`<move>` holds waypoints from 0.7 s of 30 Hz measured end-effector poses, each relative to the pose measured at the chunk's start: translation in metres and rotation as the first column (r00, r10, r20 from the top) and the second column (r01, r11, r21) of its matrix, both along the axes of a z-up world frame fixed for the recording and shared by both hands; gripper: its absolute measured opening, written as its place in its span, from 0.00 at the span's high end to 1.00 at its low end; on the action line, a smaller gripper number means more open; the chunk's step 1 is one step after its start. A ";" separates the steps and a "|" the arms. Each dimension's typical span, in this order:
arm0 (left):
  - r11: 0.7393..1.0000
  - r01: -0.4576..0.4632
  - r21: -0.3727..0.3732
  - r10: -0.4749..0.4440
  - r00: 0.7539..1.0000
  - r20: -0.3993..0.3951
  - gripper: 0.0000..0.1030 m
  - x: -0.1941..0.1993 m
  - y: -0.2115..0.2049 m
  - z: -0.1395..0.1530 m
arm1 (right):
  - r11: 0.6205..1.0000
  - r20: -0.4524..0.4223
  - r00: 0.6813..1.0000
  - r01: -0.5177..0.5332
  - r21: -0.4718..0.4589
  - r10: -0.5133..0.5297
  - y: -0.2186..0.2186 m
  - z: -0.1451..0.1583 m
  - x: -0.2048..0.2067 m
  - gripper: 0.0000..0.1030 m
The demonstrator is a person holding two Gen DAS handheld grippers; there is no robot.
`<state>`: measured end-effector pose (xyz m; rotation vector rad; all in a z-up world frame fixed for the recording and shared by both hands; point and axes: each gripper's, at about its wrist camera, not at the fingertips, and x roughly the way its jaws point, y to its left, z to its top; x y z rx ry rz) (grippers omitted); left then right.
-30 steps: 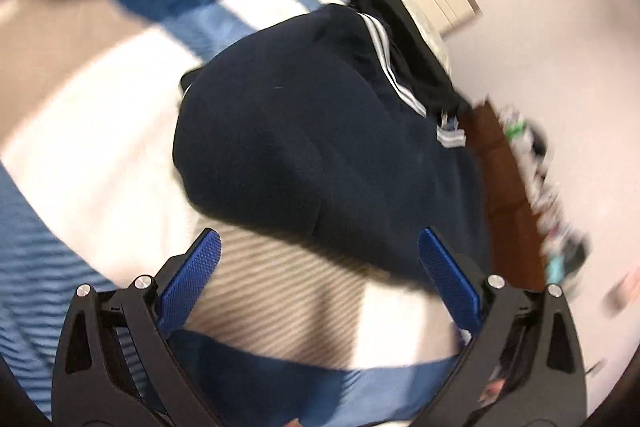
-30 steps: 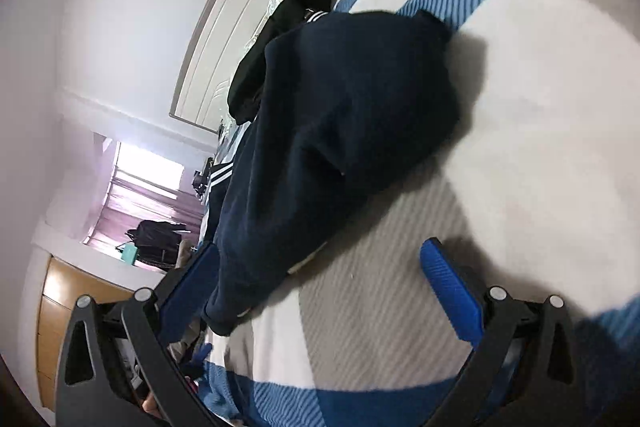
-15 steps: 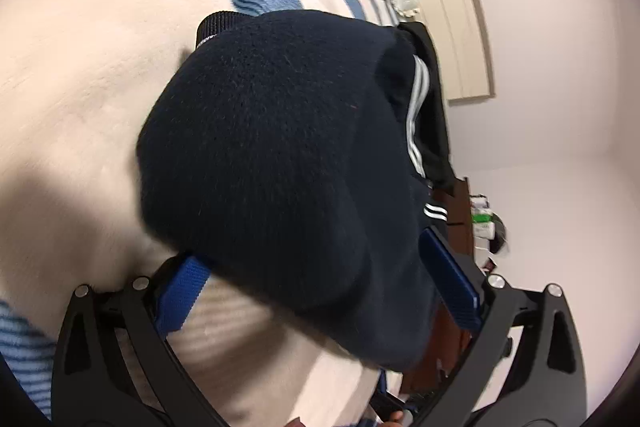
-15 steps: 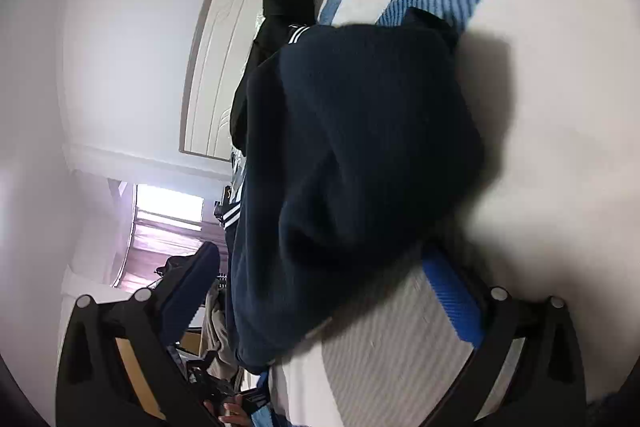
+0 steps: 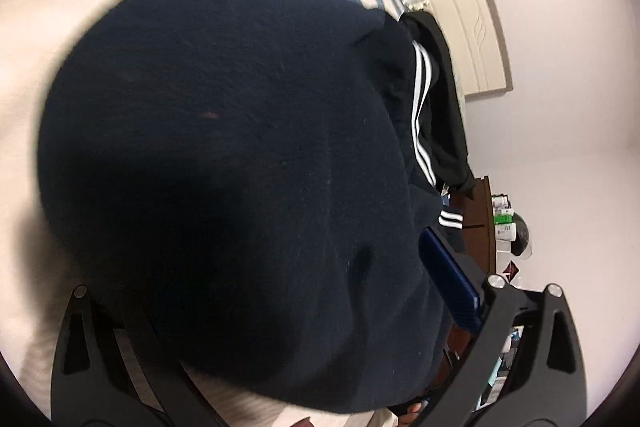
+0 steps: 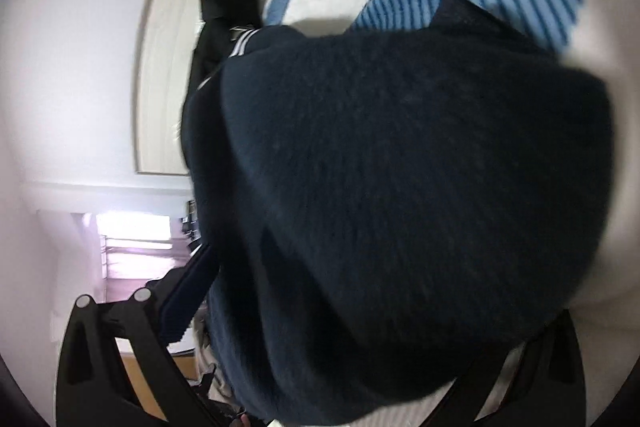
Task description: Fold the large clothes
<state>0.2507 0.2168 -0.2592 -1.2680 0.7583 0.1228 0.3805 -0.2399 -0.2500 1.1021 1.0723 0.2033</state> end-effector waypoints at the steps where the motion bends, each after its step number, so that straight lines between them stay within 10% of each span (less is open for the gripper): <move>1: 1.000 0.002 -0.006 -0.002 1.000 -0.015 0.06 0.003 0.001 -0.002 | 1.000 -0.015 1.000 0.002 -0.022 -0.002 0.003 0.001 0.000 0.03; 5: 0.997 -0.035 -0.068 0.032 0.999 -0.043 0.06 0.010 0.008 -0.012 | 0.999 0.003 1.000 0.015 -0.045 -0.015 0.004 0.005 -0.009 0.11; 9: 0.996 -0.038 -0.080 0.039 0.999 0.008 0.10 0.008 0.007 -0.005 | 0.998 0.014 1.000 0.027 -0.060 -0.026 -0.003 0.008 -0.014 0.59; 11: 0.998 -0.024 -0.052 0.025 1.000 0.012 0.34 0.007 0.006 0.000 | 0.998 0.050 0.999 0.003 -0.060 0.000 -0.003 0.017 -0.017 0.68; 12: 0.999 -0.029 -0.023 0.028 0.999 -0.019 0.64 0.005 0.008 0.003 | 0.997 0.087 0.996 -0.019 -0.081 0.026 -0.001 0.028 -0.017 0.71; 21: 0.994 0.070 0.084 -0.076 0.995 0.069 0.75 0.003 0.017 0.056 | 0.989 0.235 0.964 -0.097 -0.111 0.121 0.016 0.108 -0.029 0.77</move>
